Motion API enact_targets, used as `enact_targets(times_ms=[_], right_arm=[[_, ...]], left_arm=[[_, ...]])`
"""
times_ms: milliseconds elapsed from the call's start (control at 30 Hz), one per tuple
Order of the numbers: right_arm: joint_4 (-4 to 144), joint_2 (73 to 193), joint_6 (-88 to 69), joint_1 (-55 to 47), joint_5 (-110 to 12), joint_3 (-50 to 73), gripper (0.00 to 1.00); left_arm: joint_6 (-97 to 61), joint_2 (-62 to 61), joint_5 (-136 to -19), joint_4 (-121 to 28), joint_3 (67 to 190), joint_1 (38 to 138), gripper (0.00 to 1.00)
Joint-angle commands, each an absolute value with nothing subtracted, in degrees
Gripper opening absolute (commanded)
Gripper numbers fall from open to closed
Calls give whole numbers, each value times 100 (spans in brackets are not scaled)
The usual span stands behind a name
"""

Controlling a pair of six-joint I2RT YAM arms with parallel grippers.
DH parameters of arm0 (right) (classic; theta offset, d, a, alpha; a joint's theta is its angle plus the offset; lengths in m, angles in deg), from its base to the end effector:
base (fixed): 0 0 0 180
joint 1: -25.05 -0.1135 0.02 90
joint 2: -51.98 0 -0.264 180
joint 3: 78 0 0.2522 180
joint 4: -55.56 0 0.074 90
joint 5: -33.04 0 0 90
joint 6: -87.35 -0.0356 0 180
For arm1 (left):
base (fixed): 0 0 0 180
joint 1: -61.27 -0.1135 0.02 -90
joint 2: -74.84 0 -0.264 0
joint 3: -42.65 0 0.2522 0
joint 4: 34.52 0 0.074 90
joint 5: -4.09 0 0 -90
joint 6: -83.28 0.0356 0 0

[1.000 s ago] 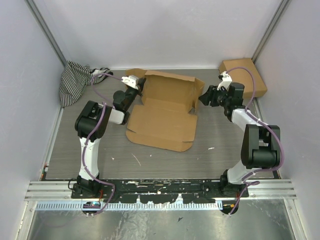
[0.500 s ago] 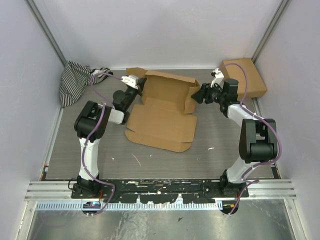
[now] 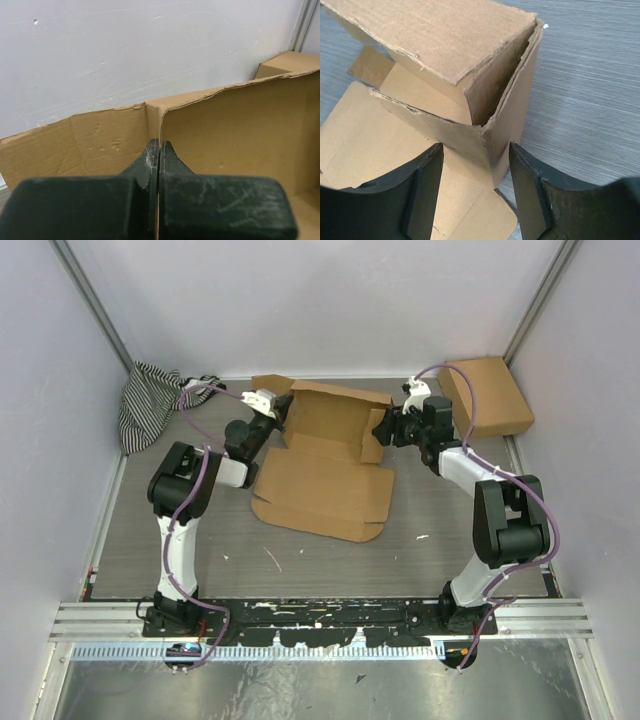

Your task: Fold the paper box

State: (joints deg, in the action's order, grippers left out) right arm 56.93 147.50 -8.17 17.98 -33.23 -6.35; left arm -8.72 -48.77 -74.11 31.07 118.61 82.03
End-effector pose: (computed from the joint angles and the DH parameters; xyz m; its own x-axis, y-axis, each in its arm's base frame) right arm 0.3678 0.0601 0.2288 -0.4668 0.0308 -0.8838 -0.4310 0.8647 0.2578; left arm 0.4085 -0.1626 0.1805 0.2694 -0.1387 -0.9530 0.5386 0.8420 0.0297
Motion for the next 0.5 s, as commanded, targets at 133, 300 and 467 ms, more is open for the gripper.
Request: enact_targets(times_ms=[133, 300, 467], right_arm=[[5207, 15001, -1010, 1663, -3986, -217, 57], [5250, 15267, -1000, 1567, -3934, -9, 39], [5490, 15340, -1114, 1432, -4576, 142, 14]], left_arm=[[-935, -4583, -7299, 3375, 11792, 8185, 0], [-996, -4590, -7265, 3372, 11804, 8184, 0], [-989, -4582, -7317, 3372, 11791, 8186, 0]])
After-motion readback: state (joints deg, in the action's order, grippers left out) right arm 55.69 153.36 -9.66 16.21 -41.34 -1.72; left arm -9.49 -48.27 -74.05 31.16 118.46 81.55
